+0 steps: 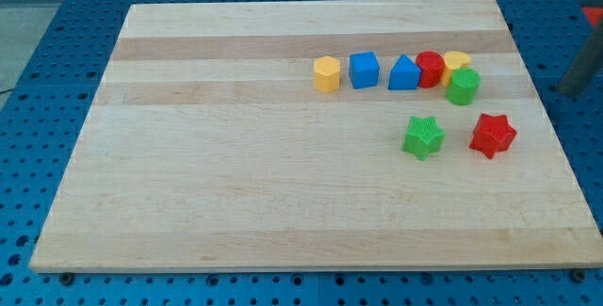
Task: Group the green blocks with red star below the triangle
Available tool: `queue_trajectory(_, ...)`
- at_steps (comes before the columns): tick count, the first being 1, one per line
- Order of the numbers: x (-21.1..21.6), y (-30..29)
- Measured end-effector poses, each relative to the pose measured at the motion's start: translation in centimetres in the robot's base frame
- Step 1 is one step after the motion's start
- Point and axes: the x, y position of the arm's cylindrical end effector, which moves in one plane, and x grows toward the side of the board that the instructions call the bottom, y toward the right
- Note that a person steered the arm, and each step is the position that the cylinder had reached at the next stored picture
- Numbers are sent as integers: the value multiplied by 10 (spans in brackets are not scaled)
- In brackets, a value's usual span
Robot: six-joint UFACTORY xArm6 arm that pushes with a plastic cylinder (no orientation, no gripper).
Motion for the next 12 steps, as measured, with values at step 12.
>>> queue_trajectory(12,47,-165)
